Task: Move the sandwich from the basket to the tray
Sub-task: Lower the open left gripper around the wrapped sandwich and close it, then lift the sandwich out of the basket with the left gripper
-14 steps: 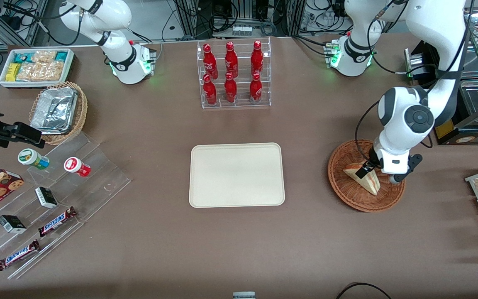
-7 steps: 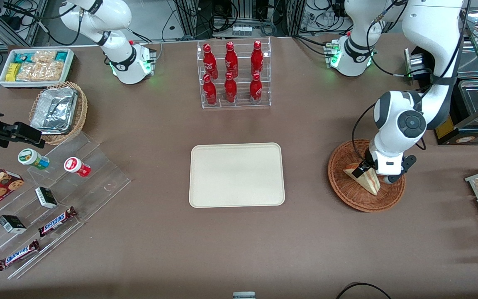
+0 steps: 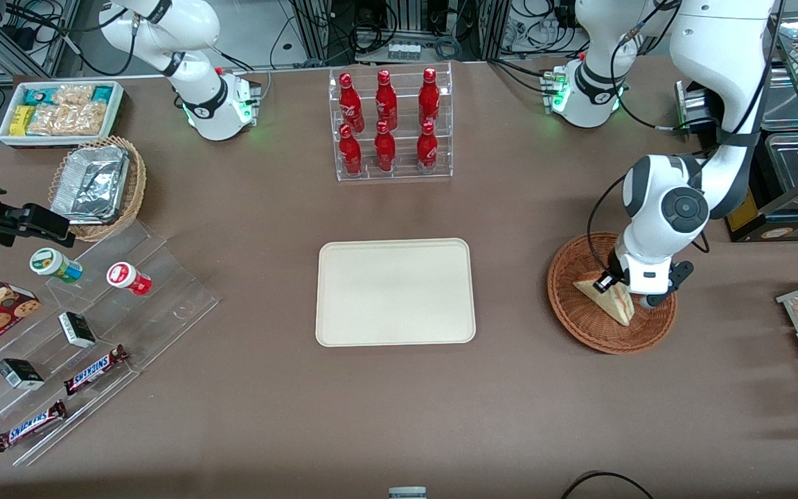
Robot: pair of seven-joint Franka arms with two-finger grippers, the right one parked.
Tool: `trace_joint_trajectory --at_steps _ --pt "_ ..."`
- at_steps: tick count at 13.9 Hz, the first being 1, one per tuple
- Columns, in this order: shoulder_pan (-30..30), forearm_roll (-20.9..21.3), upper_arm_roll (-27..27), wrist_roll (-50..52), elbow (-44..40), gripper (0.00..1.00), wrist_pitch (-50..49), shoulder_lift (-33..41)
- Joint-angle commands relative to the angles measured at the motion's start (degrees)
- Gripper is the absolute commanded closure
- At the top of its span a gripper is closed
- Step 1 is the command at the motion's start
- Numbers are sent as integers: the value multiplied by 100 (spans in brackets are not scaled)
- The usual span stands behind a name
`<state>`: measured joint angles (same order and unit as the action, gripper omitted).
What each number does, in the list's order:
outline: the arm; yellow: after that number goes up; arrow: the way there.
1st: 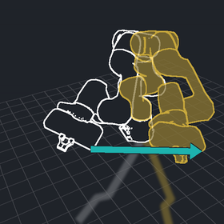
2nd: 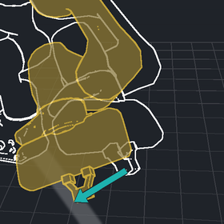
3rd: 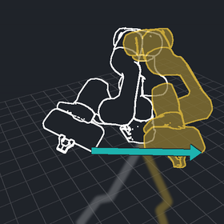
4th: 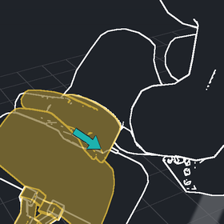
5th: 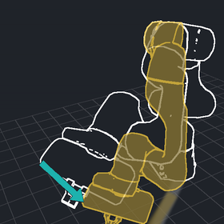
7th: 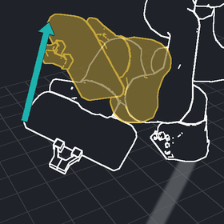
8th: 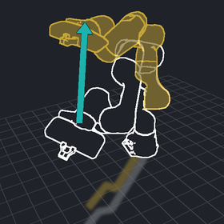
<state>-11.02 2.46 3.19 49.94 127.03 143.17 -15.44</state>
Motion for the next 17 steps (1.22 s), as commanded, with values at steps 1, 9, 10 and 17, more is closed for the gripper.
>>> trace_joint_trajectory --at_steps 1,9,10,17 --pt "-5 132 41 68 -117 100 -52 146" --pt "-443 255 -29 112 -2120 100 -3110 384" --pt "-645 238 -29 295 -2191 100 -3120 375" --pt "-2165 220 -38 499 -3191 100 -3049 -607"
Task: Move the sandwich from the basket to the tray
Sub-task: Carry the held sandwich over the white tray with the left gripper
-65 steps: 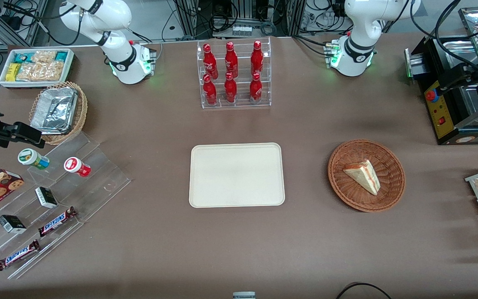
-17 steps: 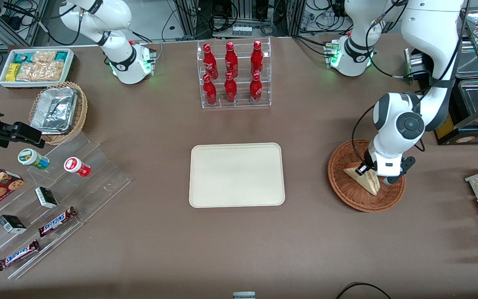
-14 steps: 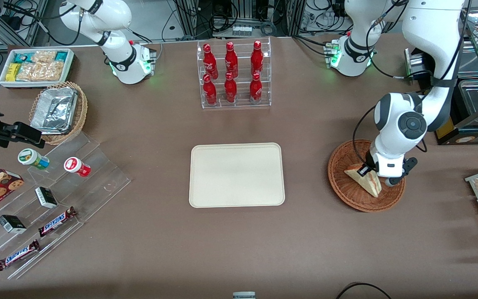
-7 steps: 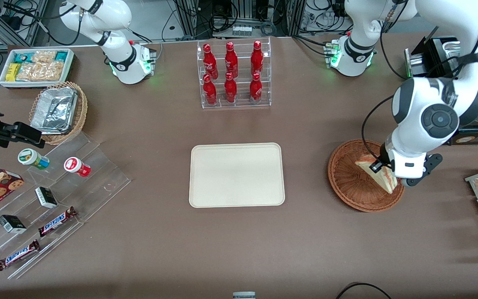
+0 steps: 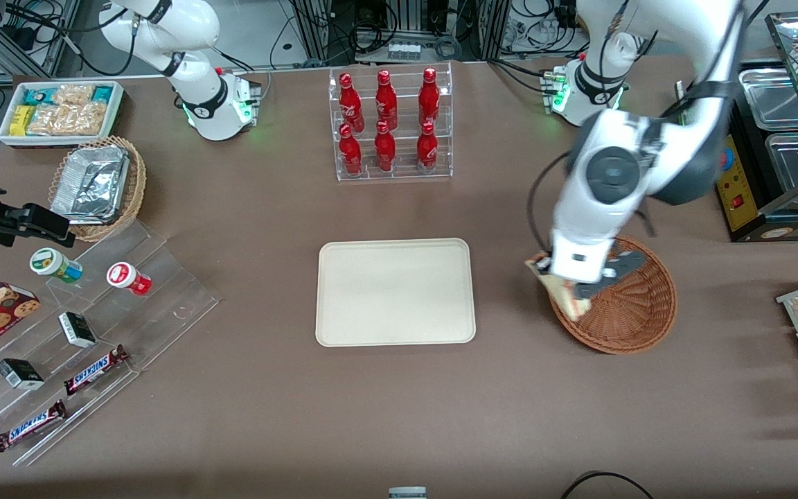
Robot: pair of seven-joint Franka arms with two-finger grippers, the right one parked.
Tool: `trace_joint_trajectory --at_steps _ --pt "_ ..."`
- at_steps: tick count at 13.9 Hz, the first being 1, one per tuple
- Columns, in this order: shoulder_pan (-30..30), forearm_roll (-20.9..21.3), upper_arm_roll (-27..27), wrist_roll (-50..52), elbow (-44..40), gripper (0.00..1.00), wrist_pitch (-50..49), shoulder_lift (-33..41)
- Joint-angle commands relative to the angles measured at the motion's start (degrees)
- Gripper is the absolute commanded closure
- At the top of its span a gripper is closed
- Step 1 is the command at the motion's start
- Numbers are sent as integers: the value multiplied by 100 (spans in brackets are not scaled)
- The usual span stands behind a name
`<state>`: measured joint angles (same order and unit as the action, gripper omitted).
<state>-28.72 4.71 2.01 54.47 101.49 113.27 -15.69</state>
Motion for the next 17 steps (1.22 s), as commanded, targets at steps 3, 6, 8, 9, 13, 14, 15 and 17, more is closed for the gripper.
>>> trace_joint_trajectory --at_steps 3,6,8,9,13,14,15,17 --pt "-941 -154 81 55 -1428 100 -68 -1311" --pt "-1354 -295 81 55 -2149 100 2 -1996" --pt "-1566 -295 72 29 -2327 100 229 -2279" --pt "-1697 -287 72 3 -2309 100 439 -2341" --pt "-2015 -190 63 -59 -2344 100 890 -2719" --pt "-2119 -146 72 -51 -2353 100 916 -2798" --pt "-2181 -76 72 -50 -2362 100 934 -2851" --pt "-2199 21 72 -59 -2362 100 934 -2930"
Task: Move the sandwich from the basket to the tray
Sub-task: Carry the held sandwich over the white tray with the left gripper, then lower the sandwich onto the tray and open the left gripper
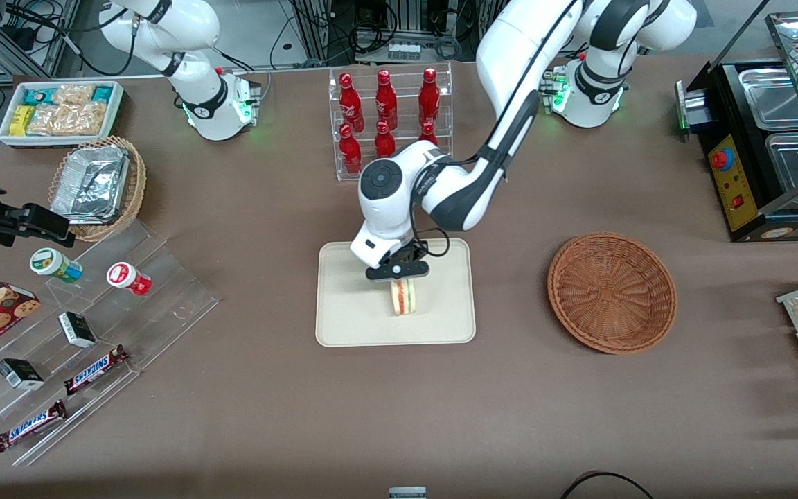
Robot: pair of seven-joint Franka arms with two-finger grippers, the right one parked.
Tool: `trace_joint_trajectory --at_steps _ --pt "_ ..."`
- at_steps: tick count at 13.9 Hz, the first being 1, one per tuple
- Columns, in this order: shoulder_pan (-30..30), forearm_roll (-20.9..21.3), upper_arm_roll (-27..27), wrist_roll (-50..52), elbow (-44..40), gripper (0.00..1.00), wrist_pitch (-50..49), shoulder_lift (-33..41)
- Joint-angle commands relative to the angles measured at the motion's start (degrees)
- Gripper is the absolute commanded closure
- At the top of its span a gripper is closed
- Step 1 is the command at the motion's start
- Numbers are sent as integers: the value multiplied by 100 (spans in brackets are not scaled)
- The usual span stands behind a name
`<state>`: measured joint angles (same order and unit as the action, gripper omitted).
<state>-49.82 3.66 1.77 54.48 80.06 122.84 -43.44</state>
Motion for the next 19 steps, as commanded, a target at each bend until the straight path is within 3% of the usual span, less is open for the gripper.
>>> trace_joint_trajectory --at_steps 1,6,7,8,10,14,19 --pt "-89 135 95 -60 -219 100 -24 -182" --pt "-124 416 86 -86 -297 96 64 -331" --pt "-125 416 86 -95 -298 44 90 -349" --pt "-125 425 86 -139 -298 7 99 -358" --pt "-98 416 95 -183 -333 1 91 -297" --pt "-2 329 121 -78 -439 1 -136 71" --pt "630 -488 121 -69 -377 1 -1470 1309"
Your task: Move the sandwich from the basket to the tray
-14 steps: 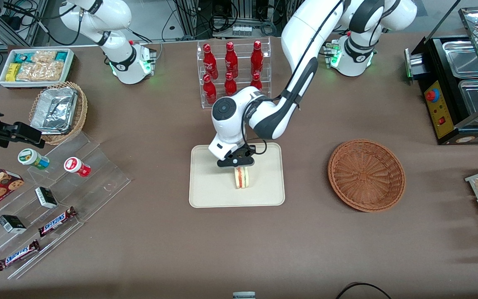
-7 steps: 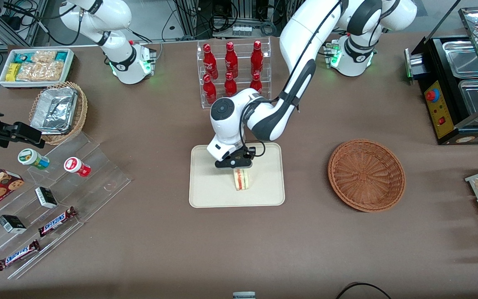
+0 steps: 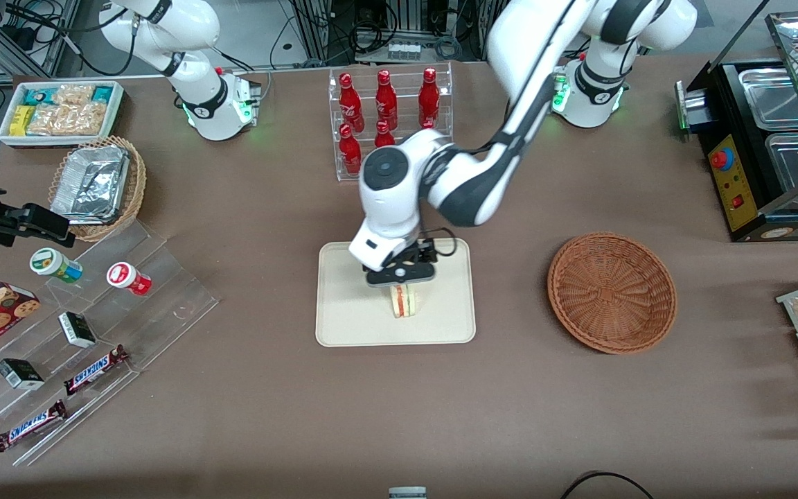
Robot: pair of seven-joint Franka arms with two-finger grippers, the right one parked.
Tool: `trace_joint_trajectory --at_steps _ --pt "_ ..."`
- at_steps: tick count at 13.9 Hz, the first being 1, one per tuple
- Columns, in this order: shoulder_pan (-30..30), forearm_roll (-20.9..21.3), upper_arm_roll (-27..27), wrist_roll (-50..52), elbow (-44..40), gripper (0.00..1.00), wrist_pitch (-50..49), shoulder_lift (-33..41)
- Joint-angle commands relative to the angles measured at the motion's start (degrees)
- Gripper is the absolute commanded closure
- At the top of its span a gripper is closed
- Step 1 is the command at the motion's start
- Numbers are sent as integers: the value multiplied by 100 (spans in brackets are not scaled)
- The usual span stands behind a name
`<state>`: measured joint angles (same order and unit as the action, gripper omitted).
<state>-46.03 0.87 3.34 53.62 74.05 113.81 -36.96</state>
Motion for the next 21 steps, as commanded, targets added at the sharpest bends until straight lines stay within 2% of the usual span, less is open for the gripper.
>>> trace_joint_trajectory --at_steps 1,7,11,14,21 --pt "392 -219 -36 17 224 1 -910 882" --pt "1393 -131 -9 263 233 1 -2520 2165" --pt "2070 -122 0 220 233 1 -2742 2492" --pt "2641 -113 8 -726 242 1 -3065 2641" --pt "4180 -175 0 -4293 399 1 -3919 3220"
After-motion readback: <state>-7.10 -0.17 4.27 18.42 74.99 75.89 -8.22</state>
